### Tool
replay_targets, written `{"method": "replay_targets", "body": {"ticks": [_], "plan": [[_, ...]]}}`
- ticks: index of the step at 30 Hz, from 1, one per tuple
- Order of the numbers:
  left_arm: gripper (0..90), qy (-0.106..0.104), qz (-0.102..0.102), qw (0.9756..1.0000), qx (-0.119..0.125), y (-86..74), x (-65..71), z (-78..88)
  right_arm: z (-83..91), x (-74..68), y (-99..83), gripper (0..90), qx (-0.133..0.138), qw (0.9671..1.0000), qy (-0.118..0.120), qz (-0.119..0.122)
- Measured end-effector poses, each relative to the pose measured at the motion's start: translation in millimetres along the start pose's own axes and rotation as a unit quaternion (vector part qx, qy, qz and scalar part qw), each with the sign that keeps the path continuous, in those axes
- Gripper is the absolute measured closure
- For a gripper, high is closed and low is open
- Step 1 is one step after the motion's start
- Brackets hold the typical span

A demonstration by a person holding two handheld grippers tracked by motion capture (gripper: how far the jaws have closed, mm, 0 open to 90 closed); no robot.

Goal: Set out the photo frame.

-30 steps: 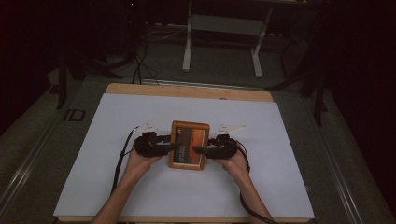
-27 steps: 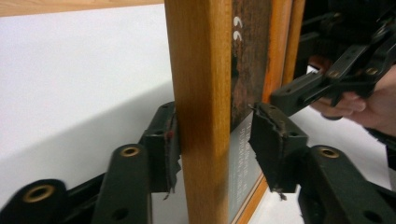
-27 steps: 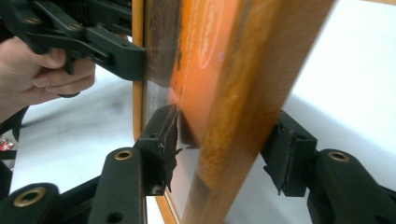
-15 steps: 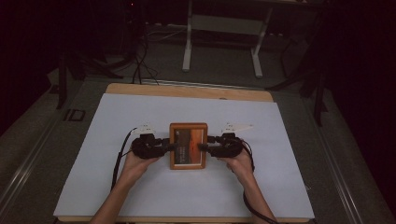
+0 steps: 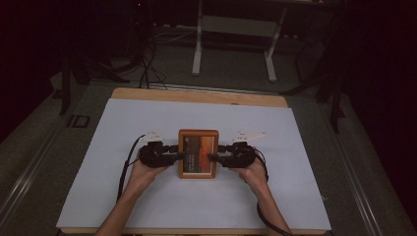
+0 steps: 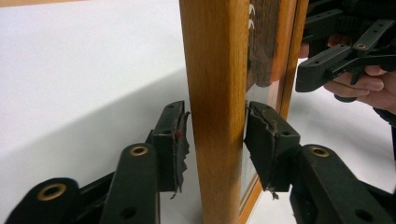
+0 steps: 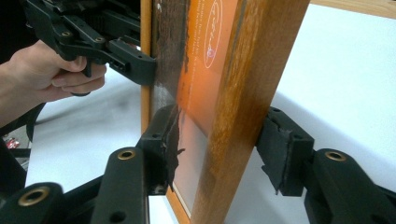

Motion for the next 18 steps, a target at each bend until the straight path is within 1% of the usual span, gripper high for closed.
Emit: {"method": "replay_targets", "body": {"ticks": [9, 18], "plan": [[52.8, 0.004, 0.003, 1.0, 0.002, 0.2, -0.7, 2.4, 3.5, 0.3, -0.8, 46.6, 0.001, 1.0, -0.005, -0.002], [51.4, 0.014, 0.007, 0.9998, 0.012, 3.1, -4.2, 13.2, 13.9, -2.8, -0.5, 45.9, 0.003, 0.9999, -0.013, 0.005]]}}
Point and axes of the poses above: each handheld gripper's, and its own axes: z roughly backward along the jaws, y roughly out of its top, x roughly to its right, the point moved 1 cm from there along -z, roughly forward along the jaws, and after that the axes turned 10 degrees about y, right-handed, at the moved point
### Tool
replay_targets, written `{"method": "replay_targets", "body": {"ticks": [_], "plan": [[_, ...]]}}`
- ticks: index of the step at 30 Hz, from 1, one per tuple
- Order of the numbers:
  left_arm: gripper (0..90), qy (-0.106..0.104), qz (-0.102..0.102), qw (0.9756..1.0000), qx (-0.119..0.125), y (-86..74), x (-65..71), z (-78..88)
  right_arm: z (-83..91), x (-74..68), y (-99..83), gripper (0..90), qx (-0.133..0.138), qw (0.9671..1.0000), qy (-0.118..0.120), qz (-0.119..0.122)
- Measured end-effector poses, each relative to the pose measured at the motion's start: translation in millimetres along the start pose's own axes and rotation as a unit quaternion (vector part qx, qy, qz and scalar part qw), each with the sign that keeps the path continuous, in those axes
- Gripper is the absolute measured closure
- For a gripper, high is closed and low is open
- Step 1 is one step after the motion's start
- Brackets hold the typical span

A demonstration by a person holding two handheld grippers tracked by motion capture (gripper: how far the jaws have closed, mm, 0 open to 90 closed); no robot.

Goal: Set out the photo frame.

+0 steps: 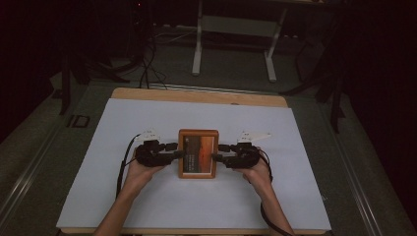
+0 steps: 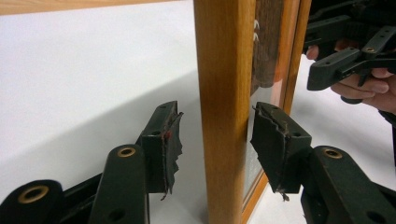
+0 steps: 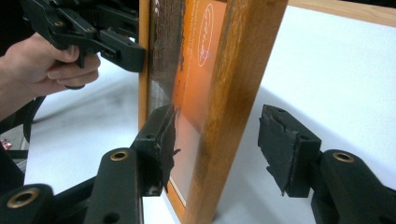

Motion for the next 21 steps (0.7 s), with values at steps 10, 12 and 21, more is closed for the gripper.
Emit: {"method": "replay_targets", "body": {"ticks": [10, 12, 21], "plan": [[50.9, 0.022, -0.01, 0.9996, 0.013, 5.3, -2.1, 17.2, 16.1, -0.4, -1.8, 45.9, 0.008, 0.9999, -0.013, 0.0], [50.7, 0.028, -0.013, 0.9994, 0.014, 5.9, -2.6, 20.8, 19.3, -0.2, -2.0, 45.9, 0.01, 0.9998, -0.016, 0.001], [49.0, 0.081, -0.035, 0.9961, 0.004, 4.7, -6.7, 35.7, 37.0, 4.0, -8.6, 45.0, 0.009, 0.9992, -0.039, -0.006]]}}
Point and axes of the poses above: each handheld gripper's, and its own axes: z roughly backward along the jaws, y roughly out of its top, x roughly to its right, the point moved 1 cm from there along -z, roughly forward along the jaws, and after that the axes turned 10 degrees about y, right-handed, at the moved point
